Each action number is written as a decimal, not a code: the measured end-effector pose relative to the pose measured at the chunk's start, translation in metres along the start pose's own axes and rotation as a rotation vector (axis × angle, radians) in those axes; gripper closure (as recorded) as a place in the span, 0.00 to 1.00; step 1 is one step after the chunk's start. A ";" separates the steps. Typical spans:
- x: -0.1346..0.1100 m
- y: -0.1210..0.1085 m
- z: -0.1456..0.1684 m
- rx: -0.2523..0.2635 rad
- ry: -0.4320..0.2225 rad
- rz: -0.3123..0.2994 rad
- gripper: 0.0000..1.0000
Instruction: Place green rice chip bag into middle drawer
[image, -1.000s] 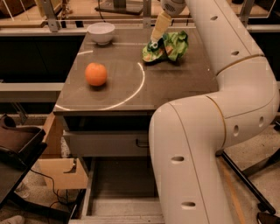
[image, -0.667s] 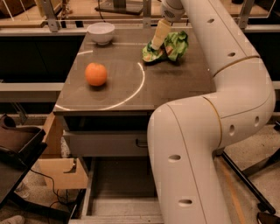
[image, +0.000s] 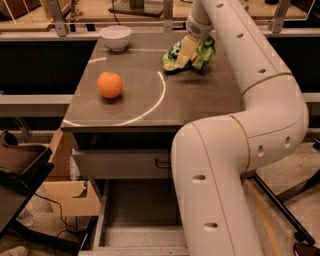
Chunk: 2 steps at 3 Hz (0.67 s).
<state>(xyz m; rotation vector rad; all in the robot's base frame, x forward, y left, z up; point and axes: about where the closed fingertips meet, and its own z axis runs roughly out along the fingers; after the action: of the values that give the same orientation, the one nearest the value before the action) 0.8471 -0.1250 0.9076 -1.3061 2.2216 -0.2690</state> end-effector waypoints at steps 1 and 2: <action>-0.006 0.003 0.019 -0.010 -0.019 0.005 0.25; -0.010 0.006 0.029 -0.017 -0.032 0.008 0.50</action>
Offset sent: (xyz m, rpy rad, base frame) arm 0.0589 0.0083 -0.0001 0.0543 -0.0065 0.0162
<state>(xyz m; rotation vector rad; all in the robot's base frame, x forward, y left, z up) 0.8621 -0.1109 0.8841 -1.3008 2.2065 -0.2247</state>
